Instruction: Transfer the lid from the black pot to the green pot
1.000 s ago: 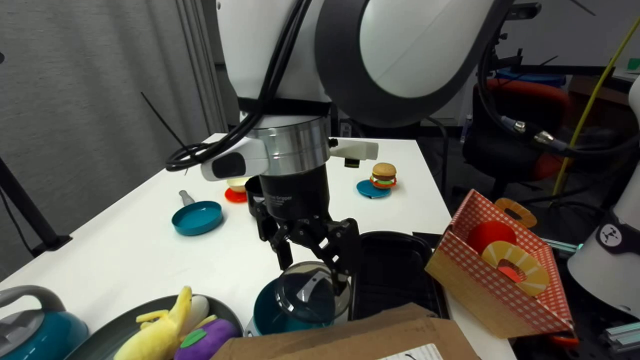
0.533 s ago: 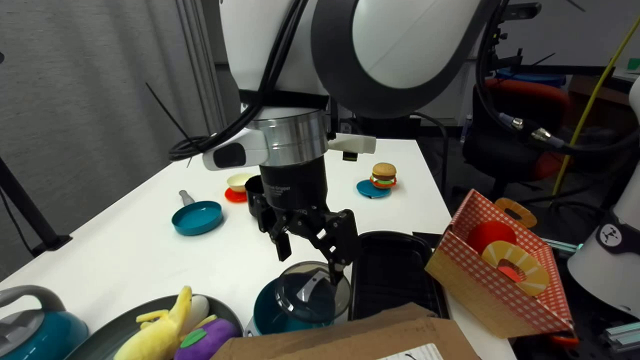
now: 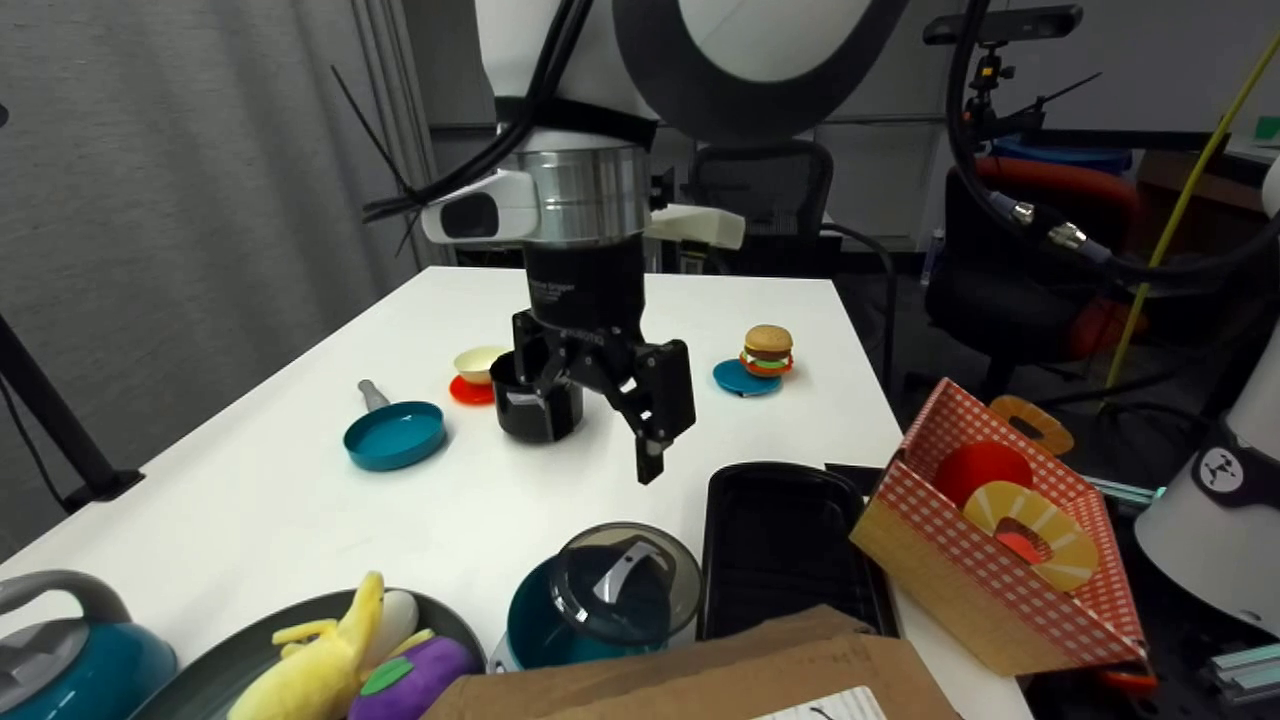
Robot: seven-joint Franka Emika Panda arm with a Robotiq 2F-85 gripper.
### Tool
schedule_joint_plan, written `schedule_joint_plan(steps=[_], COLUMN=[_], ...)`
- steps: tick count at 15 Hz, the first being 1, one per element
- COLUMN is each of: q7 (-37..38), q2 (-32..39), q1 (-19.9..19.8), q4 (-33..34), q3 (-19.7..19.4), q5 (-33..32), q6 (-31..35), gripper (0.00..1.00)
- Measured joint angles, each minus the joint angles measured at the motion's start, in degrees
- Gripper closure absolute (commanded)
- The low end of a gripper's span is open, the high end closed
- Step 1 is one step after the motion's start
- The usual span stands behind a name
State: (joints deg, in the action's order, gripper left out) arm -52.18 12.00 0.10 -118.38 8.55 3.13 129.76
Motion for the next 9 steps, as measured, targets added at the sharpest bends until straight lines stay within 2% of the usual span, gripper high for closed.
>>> schedule_joint_plan(steps=[4,9], q7=[2.65,12.86], q2=[-1.20,-1.20], q1=[-0.60,-0.86], q4=[-0.66,-2.82], q3=[-2.51,-5.32], q5=[0.24,0.29], q6=[2.90,12.10], gripper=[0.00,0.00])
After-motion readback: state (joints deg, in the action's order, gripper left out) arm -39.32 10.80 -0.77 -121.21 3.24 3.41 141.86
